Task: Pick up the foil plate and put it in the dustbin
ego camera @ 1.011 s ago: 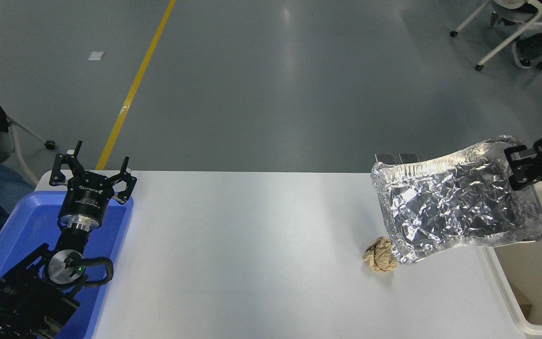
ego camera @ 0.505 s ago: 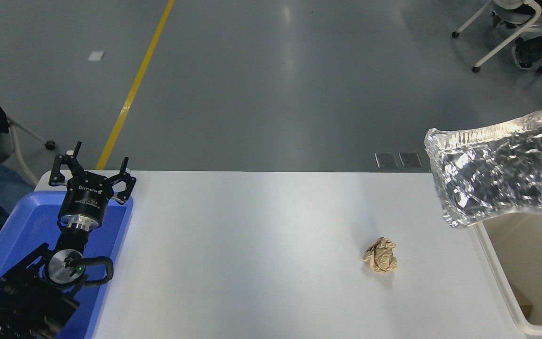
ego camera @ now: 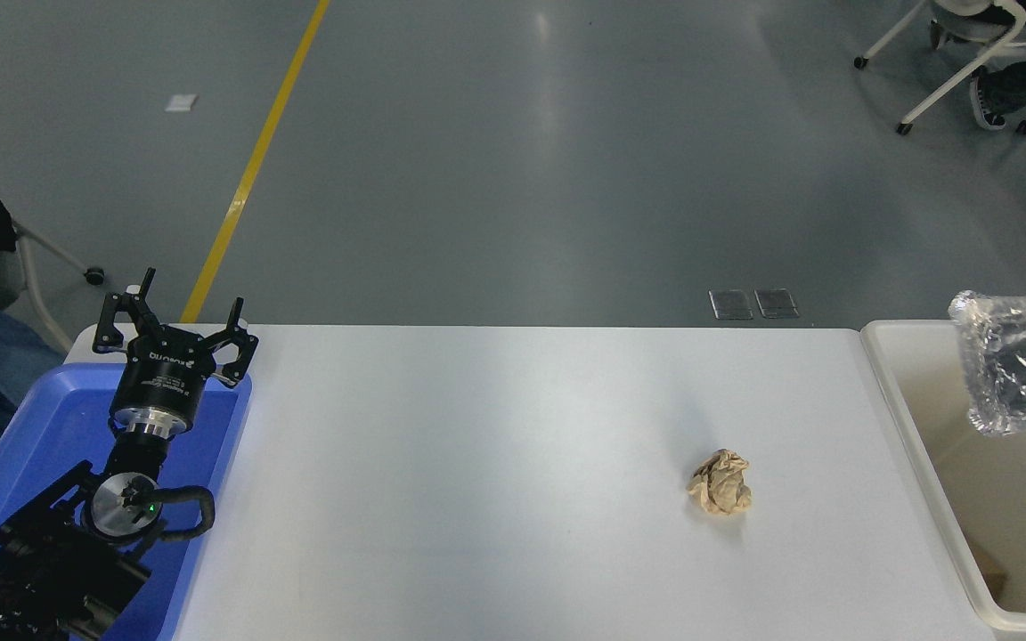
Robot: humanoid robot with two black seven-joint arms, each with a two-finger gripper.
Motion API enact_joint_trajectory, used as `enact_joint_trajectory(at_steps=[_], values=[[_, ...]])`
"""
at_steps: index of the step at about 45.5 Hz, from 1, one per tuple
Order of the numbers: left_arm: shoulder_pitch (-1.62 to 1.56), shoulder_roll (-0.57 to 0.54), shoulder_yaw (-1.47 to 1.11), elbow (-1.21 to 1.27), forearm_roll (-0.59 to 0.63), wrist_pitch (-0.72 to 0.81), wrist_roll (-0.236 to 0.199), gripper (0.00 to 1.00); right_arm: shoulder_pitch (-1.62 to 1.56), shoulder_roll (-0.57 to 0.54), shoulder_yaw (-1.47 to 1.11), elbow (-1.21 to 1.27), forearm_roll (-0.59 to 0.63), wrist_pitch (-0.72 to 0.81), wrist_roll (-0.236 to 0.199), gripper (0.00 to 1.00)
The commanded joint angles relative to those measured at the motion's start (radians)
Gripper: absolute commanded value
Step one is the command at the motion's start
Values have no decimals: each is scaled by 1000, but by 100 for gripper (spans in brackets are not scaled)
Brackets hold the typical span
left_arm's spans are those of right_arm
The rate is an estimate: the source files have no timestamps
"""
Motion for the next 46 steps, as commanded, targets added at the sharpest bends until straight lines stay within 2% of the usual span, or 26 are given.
enact_joint_trajectory(at_steps=[1,10,11,12,15,16,28,33,36,40,46], values=[[0,0,0,0,-1,0,-1,100,-440,127,263,-257,-8,-147,-4,0],[1,0,-2,0,-1,3,-2,100,-494,180,273,-284,-7,-179,-12,0],[1,0,-2,0,-1,3,-2,100,-494,183,273,-289,-7,-179,-12,6],[1,0,-2,0,-1,3,-2,100,-494,184,273,-290,-7,-179,-12,17],[1,0,-2,0,-1,3,-2,100,-496,184,283,-292,-5,-184,-12,92],[1,0,-2,0,-1,3,-2,100,-494,183,287,-290,-5,-184,-12,100],[-2,0,0,0,0,2,-1,100,-418,164,284,-191,5,-173,-8,100],[-2,0,1,-1,0,-1,1,100,-197,37,246,83,1,-147,-12,100],[-2,0,1,0,2,-1,2,100,-12,-23,168,263,8,-72,-12,100],[-2,0,1,-1,0,-1,2,100,269,-40,19,447,51,91,-11,100],[0,0,1,-1,0,-3,4,100,631,-3,-167,688,284,293,-9,100]])
